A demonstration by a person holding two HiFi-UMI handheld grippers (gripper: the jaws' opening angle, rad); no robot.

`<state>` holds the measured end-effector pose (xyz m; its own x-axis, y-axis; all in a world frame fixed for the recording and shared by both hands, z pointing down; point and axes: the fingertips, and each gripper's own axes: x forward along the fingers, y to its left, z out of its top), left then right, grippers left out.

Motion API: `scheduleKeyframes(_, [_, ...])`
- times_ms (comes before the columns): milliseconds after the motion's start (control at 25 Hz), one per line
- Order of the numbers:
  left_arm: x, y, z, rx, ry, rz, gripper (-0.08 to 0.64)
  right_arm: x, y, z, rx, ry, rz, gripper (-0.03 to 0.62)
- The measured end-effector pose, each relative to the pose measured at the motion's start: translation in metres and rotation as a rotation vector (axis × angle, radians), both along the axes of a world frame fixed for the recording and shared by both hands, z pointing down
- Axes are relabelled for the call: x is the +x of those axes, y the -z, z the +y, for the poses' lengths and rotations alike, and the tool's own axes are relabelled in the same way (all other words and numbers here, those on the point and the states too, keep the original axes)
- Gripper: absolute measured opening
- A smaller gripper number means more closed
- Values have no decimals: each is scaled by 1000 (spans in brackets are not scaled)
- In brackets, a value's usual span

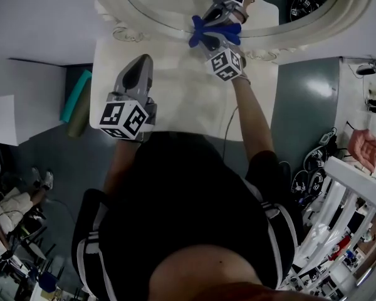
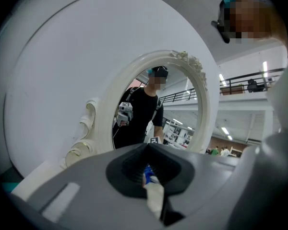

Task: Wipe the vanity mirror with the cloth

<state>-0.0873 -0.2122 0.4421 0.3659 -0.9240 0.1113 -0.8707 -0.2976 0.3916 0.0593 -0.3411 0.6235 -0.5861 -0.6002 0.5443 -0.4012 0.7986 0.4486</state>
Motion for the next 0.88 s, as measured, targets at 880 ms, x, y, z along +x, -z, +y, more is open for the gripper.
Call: scheduleKeyframes(880, [16, 33, 32, 90, -58, 13, 11, 169, 338, 82, 638, -478, -1409, 54])
